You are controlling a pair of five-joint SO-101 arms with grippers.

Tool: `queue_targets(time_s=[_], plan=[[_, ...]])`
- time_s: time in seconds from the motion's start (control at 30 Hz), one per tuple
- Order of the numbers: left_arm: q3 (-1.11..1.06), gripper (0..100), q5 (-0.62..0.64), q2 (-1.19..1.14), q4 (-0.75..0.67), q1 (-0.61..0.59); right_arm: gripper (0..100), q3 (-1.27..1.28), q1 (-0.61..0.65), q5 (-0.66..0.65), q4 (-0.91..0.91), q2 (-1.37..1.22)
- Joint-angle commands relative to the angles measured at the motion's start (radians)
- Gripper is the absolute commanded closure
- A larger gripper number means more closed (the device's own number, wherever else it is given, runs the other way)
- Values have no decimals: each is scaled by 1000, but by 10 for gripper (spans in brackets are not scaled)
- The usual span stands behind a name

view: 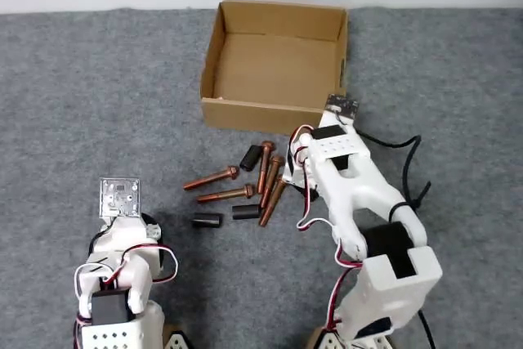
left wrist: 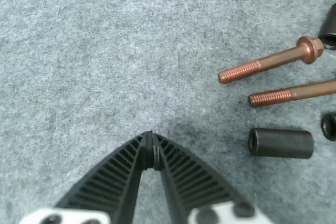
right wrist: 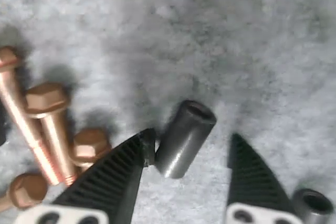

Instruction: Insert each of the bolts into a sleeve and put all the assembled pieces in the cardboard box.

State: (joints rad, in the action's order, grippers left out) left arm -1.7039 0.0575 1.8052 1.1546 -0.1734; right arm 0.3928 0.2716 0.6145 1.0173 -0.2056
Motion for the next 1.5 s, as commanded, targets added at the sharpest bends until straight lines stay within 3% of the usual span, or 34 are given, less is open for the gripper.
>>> queue_targets(time_s=[0.0,0.2,0.4,0.83,1.2,1.47], plan=[[21,994,-6,9,3,-3,973,-43,-21,8,-7,1],[21,994,-6,9,3,-3,995,-72,-30,2,70,2],[21,994,-6,9,3,-3,991,-227,-30,-15,361,58],[21,994,-6,9,3,-3,991,-269,-30,-218,656,536],[21,994,-6,9,3,-3,991,75,-39,-236,608,990],[21,994,-6,9,3,-3,991,382,-174,-238,515,1353]])
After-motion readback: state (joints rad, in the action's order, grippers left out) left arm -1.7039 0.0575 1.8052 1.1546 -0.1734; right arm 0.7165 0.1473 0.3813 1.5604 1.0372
